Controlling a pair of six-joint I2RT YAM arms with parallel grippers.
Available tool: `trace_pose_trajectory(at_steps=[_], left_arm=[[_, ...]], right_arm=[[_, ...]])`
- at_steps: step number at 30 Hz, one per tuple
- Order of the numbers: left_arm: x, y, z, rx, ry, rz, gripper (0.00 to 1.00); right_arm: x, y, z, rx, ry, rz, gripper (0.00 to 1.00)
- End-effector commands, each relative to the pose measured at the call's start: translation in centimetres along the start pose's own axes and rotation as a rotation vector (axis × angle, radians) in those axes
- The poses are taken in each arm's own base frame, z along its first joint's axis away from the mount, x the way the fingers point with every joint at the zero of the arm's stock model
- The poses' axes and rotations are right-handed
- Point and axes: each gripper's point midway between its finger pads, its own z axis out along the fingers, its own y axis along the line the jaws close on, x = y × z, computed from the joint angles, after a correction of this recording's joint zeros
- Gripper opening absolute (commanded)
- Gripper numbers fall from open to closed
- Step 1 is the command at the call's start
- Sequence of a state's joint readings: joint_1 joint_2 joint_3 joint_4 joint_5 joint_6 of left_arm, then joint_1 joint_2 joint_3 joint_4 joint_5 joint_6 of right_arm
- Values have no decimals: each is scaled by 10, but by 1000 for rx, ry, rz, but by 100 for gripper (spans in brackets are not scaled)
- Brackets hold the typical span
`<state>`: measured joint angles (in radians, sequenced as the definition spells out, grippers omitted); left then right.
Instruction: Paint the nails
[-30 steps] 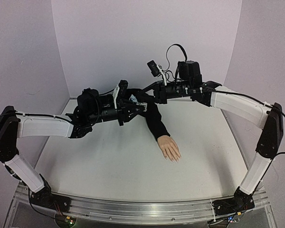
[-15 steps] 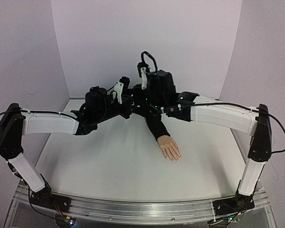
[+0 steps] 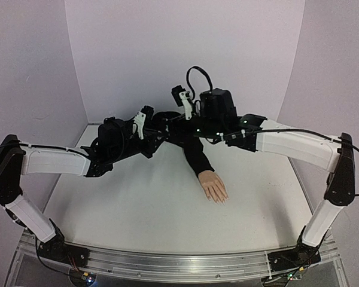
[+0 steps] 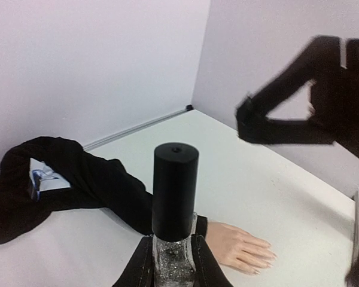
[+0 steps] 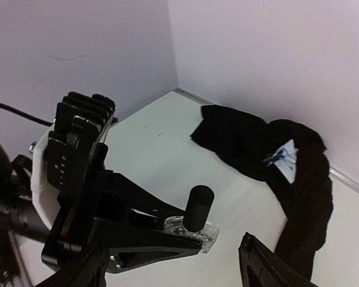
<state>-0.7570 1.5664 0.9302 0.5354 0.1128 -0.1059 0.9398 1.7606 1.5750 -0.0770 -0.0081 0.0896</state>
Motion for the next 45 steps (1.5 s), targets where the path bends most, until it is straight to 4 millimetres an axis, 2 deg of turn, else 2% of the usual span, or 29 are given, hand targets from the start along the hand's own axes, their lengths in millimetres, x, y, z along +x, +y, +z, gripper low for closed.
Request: trace_pose_trajectory(at_steps=[1, 6, 11, 13, 15, 17, 20, 21, 23, 24, 26, 28, 30, 32, 35, 36, 38, 41, 43, 45], left_arm=[[-38, -43, -29, 211, -110, 17, 0], [-48, -68, -42, 357, -117, 22, 0], [-54, -73, -42, 387, -121, 20, 0], [-54, -72, -39, 388, -120, 20, 0], [-55, -70, -35, 383, -118, 18, 0], [-58, -66, -31, 365, -124, 19, 0], [-66, -57, -23, 327, -146, 25, 0], [-67, -53, -20, 313, -148, 27, 0], [-71, -43, -12, 269, -153, 33, 0], [-74, -35, -8, 229, -160, 35, 0], [-78, -16, 0, 116, -171, 33, 0], [-79, 5, 10, 5, -178, 21, 0], [-82, 25, 16, -106, -204, 1, 0], [-79, 43, 23, -200, -211, -20, 0], [-76, 52, 29, -243, -209, -30, 0], [-74, 52, 31, -239, -203, -26, 0], [-70, 48, 31, -213, -188, -19, 0], [-61, 35, 26, -140, -160, 0, 0], [-52, 23, 20, -52, -138, 3, 0], [-49, 13, 14, 12, -119, 3, 0]], right_arm=[[-21, 25, -38, -385, -23, -22, 75], [-27, 30, -44, -599, -17, -11, 63], [-32, 39, -36, -685, -12, -4, 39], [-34, 40, -34, -691, -15, -3, 37], [-34, 38, -28, -676, -13, 2, 35], [-35, 33, -22, -644, -15, 7, 27], [-33, 29, -15, -620, -14, 6, 23], [-33, 28, -13, -612, -14, 5, 19], [-33, 18, -5, -544, -18, 13, 3], [-33, 10, 0, -487, -22, 22, 0], [-34, -20, 16, -272, -41, 55, 0], [-34, -54, 23, 75, -88, 70, 0], [-34, -89, 6, 520, -149, 45, 0], [-36, -94, -4, 775, -183, 17, 0], [-42, -79, 3, 780, -193, 25, 0], [-43, -74, 7, 741, -190, 31, 5], [-47, -65, 10, 653, -180, 17, 19], [-45, -53, 13, 447, -141, 7, 50], [-41, -43, 11, 221, -108, 24, 63], [-39, -33, 3, -3, -78, 17, 70]])
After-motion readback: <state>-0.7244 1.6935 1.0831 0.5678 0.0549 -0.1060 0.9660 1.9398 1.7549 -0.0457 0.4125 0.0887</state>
